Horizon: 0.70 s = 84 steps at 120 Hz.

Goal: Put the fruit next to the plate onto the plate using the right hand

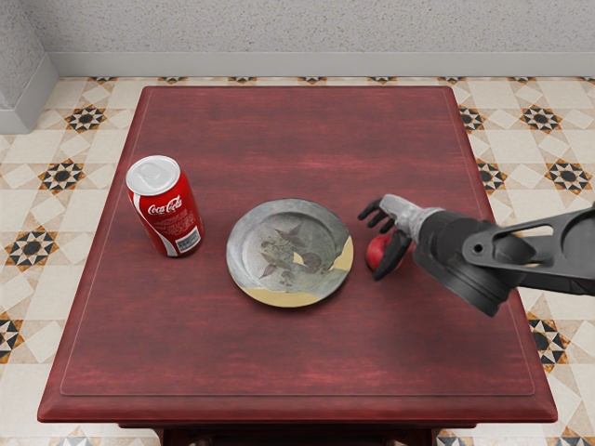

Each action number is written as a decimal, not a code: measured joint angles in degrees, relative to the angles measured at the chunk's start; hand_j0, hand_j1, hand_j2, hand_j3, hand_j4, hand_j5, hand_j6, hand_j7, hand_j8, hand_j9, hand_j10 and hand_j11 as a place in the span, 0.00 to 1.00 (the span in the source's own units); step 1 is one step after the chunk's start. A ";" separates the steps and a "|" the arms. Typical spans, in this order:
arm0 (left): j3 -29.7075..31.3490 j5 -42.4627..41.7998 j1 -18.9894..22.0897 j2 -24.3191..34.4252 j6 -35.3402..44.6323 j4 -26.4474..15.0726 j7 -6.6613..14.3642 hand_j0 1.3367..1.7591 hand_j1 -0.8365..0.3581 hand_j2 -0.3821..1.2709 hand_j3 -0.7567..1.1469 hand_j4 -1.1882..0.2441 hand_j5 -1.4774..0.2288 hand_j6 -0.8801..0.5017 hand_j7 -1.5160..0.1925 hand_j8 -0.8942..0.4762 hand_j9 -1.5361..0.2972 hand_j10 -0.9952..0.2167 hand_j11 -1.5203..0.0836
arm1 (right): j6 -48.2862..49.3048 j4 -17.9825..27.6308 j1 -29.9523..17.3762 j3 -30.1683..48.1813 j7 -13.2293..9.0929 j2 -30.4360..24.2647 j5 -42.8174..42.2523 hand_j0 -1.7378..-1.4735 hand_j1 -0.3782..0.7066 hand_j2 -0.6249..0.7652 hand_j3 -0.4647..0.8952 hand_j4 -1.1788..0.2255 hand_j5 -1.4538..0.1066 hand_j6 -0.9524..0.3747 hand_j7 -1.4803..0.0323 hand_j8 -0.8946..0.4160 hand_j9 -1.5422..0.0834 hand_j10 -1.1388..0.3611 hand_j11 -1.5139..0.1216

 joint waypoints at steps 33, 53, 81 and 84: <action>0.00 0.00 0.00 0.00 0.00 0.01 0.01 0.76 0.99 0.23 0.40 0.83 0.87 0.64 0.89 0.65 0.84 0.82 0.95 | 0.00 -0.17 -0.73 -0.25 0.00 -0.10 -0.04 0.30 0.50 0.39 0.34 0.53 0.57 0.39 0.61 0.37 0.60 0.47 0.58; -0.01 0.00 0.00 0.00 0.00 0.00 -0.01 0.76 0.99 0.23 0.40 0.83 0.87 0.64 0.89 0.65 0.84 0.82 0.95 | 0.11 -0.20 -1.04 -0.04 0.02 -0.16 -0.03 0.31 0.55 0.41 0.34 0.48 0.49 0.33 0.54 0.41 0.53 0.47 0.50; -0.02 0.01 0.00 0.00 0.00 -0.01 -0.01 0.76 0.99 0.23 0.40 0.83 0.87 0.64 0.89 0.65 0.84 0.82 0.95 | 0.16 -0.53 -2.54 0.37 0.07 -0.21 -1.22 0.36 0.54 0.42 0.34 0.42 0.48 0.33 0.49 0.39 0.49 0.45 0.45; -0.02 0.01 0.00 0.00 0.00 -0.01 -0.02 0.76 0.99 0.23 0.40 0.83 0.87 0.64 0.89 0.65 0.84 0.82 0.95 | 0.13 -0.59 -2.66 0.38 0.08 -0.19 -1.24 0.36 0.54 0.42 0.34 0.41 0.48 0.33 0.49 0.39 0.49 0.44 0.45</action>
